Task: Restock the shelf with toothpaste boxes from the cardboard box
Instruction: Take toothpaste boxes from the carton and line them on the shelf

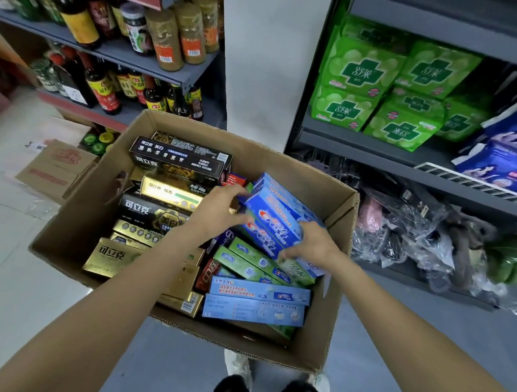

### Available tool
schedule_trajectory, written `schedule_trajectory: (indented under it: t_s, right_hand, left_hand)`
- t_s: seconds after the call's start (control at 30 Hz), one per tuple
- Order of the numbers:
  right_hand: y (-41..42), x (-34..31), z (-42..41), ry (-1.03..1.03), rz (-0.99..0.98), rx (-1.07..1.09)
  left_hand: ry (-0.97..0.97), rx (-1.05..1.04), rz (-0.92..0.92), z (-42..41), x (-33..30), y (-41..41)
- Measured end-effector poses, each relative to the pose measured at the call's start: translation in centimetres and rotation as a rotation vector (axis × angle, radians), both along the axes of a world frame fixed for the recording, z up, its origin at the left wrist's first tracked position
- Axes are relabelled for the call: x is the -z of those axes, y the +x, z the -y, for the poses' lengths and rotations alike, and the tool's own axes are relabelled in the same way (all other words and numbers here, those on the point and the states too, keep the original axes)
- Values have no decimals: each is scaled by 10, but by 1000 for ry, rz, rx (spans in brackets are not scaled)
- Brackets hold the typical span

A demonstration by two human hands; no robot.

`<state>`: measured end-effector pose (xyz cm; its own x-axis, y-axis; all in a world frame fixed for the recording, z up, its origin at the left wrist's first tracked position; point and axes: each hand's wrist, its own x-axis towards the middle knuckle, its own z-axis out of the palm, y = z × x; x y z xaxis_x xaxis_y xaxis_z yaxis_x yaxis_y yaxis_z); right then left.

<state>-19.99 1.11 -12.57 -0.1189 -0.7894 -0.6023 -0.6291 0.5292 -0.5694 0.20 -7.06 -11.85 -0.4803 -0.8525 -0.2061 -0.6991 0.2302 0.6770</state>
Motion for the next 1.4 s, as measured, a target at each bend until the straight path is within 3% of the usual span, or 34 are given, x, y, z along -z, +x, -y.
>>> schedule_trajectory:
  t_s: [0.07,0.13,0.27,0.47,0.7,1.0,1.23,1.4]
  right_hand:
    - [-3,-17,-1,-70,265,176]
    - [-3,-34,1,-124,441,306]
    - [-8,-65,10,-225,494,307]
    - [-52,-113,5,-355,434,321]
    - [-158,-164,-19,-462,342,362]
    - [-336,-249,-39,-716,133,363]
    - [-464,-282,-46,-746,-133,281]
    - [-531,-292,-25,-747,-133,330]
  left_hand:
    - [178,-149,-260,1,-12,-4]
    - [274,-196,-379,0,-26,-14]
    - [448,-137,-573,-5,-56,-45]
    - [476,-237,-750,-1,-101,-97]
    - [472,-260,-931,2,-155,-207]
    - [283,-186,-1007,-7,-237,-389]
    - [344,-201,-1147,-11,-270,-513]
    - [389,-131,-1186,15,-277,-571]
